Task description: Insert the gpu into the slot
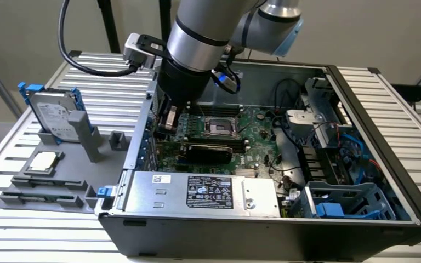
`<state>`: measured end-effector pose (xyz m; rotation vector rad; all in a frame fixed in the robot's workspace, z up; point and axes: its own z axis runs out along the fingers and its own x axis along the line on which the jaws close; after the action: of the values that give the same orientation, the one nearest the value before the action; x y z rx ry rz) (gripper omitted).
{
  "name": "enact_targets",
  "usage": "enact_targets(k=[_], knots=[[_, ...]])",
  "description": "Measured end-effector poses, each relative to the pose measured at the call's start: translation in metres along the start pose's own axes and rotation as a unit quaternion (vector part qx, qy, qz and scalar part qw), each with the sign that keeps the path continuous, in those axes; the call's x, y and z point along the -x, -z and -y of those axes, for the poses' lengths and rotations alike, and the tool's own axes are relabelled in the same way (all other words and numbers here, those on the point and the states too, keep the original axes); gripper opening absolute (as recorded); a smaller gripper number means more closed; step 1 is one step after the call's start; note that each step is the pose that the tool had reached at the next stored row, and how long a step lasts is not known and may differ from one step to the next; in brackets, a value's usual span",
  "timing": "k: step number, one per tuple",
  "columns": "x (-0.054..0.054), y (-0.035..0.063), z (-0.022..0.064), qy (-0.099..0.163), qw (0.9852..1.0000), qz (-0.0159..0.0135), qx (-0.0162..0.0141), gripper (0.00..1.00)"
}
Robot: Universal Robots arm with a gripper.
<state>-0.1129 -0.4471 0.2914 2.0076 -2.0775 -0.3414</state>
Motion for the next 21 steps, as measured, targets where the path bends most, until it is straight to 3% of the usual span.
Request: enact_targets(k=[1, 3, 10, 16, 21], knots=[[0.0002, 0.0009, -0.0004, -0.001, 1.0, 0.0003, 0.0001, 0.11], [0.0012, 0.0022, -0.0009, -0.013, 0.9999, 0.0037, 0.0001, 0.11], [0.0031, 0.0022, -0.0009, -0.024, 0.9997, 0.0072, 0.0001, 0.11], [0.0003, 0.0031, 0.0016, -0.029, 0.9996, 0.005, 0.0, 0.11], [-0.0025, 0.0031, 0.0016, -0.033, 0.9995, 0.0058, 0.0, 0.11]])
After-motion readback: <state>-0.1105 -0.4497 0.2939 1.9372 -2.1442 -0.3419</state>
